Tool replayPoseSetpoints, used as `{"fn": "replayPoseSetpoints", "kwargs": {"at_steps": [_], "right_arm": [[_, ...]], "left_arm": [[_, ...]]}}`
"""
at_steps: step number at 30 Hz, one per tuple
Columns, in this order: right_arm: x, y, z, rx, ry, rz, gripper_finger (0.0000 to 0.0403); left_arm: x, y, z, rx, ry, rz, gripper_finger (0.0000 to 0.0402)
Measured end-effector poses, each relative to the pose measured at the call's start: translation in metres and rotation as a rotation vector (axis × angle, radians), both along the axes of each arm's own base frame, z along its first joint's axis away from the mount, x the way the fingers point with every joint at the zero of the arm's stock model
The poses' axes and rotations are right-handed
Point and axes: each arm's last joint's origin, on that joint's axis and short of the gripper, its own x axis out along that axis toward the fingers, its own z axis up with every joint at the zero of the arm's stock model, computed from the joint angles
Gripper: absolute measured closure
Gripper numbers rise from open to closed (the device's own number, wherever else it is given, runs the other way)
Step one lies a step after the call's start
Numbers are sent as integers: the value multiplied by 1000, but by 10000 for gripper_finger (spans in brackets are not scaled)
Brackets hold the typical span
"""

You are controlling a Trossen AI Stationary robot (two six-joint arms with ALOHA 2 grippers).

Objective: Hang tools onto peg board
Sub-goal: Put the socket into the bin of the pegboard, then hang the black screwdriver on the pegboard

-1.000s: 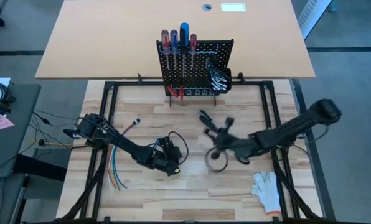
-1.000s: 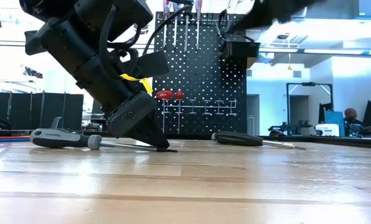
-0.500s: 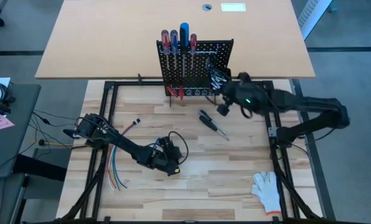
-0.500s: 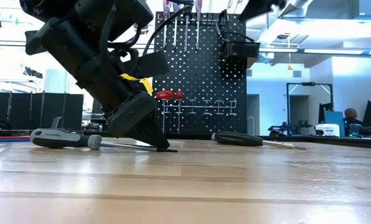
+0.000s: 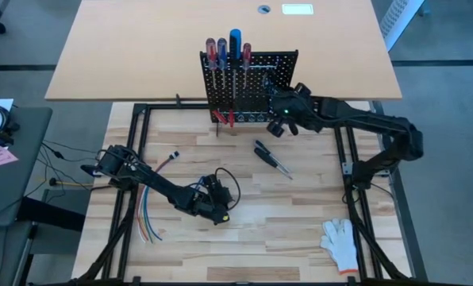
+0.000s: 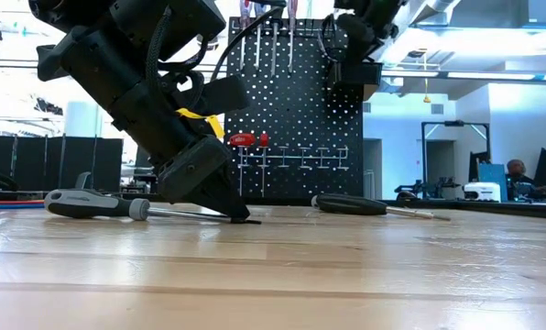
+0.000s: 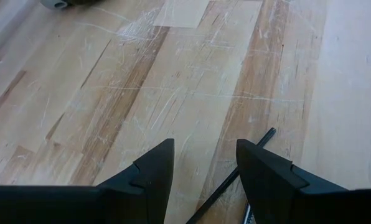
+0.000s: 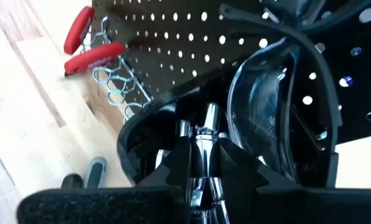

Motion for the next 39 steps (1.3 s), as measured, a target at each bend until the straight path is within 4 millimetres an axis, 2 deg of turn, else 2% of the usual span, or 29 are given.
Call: {"fn": "replayPoseSetpoints", "kwargs": {"at_steps": [5,13,17,20,23,25,28,31,35,39], "right_arm": [[-4,1,5,-3,-27,-5,320],[-15,6,19,-24,-78,5,195],[-22,14,27,-36,-104,30,161],[-28,30,34,-48,-109,91,157],[-33,56,37,-44,-119,190,159],[-38,75,32,-38,-116,266,162],[-45,104,16,-12,-120,367,166],[-50,127,-15,43,-124,416,168],[-51,148,-75,120,-114,423,168],[-42,157,-136,182,-137,416,168]], "left_arm": [[0,0,0,2,2,-2,231],[0,0,0,-6,3,-6,231],[0,0,0,-7,3,-6,231],[0,0,0,-7,4,-7,231],[0,0,0,-7,7,-7,231],[0,0,0,-6,10,-8,231],[0,0,0,-7,10,-8,231],[0,0,0,-7,10,-8,231],[0,0,0,-8,8,-8,231],[0,0,0,-9,8,-8,231]]}}
